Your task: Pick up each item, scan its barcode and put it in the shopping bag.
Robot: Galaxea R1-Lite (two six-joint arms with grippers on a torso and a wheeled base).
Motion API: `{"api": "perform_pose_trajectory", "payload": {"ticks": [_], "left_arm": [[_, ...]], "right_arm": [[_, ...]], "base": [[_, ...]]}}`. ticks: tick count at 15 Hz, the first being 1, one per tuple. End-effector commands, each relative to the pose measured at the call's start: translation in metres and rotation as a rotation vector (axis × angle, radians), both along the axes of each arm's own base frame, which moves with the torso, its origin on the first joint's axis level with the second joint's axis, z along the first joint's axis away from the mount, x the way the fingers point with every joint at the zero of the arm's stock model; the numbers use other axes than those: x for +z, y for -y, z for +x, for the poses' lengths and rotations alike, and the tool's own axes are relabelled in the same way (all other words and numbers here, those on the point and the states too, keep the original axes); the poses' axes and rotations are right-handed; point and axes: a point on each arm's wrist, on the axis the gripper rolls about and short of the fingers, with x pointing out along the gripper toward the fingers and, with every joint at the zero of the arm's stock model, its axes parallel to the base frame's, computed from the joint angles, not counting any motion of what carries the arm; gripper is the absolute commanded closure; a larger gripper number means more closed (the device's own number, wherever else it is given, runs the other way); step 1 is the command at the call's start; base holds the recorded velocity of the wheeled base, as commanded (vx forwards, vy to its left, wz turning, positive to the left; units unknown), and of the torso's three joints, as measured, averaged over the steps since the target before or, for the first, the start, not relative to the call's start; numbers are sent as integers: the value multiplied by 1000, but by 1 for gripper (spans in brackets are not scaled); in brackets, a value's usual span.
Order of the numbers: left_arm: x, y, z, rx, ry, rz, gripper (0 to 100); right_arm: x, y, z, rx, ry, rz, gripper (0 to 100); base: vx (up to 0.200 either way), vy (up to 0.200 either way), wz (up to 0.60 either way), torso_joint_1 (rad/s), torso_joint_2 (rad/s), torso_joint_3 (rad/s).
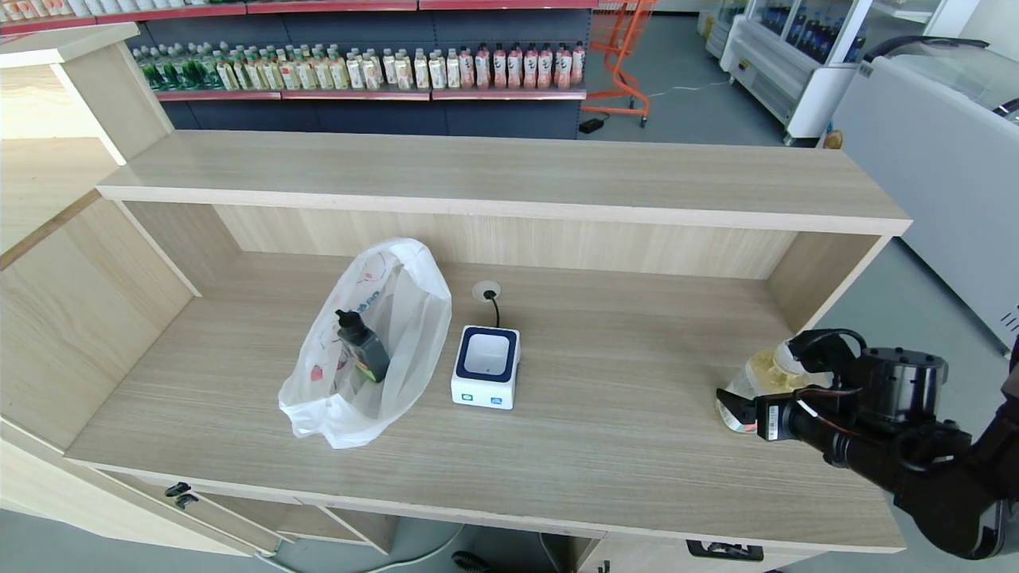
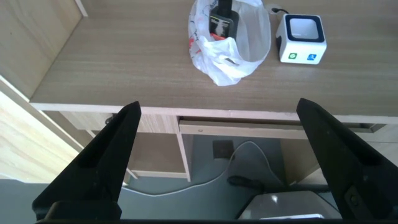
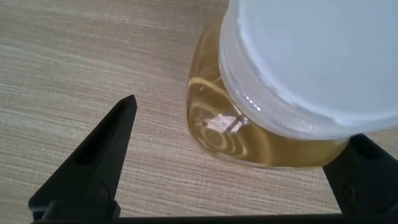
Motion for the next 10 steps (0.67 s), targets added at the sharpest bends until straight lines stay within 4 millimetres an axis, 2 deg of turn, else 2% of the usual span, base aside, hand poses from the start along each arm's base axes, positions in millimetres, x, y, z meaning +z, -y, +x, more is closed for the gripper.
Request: {"api": "perform_pose_trajectory", "payload": {"ticks": [1, 10], "left_arm": [[0, 0, 0, 0, 0, 0, 0], [0, 0, 0, 0, 0, 0, 0]], "right_arm": [[-10, -3, 10, 10, -3, 1, 0], [-16, -12, 31, 63, 80, 12, 0]], "base": [[0, 0, 0, 0, 0, 0], [0, 0, 0, 0, 0, 0]]}}
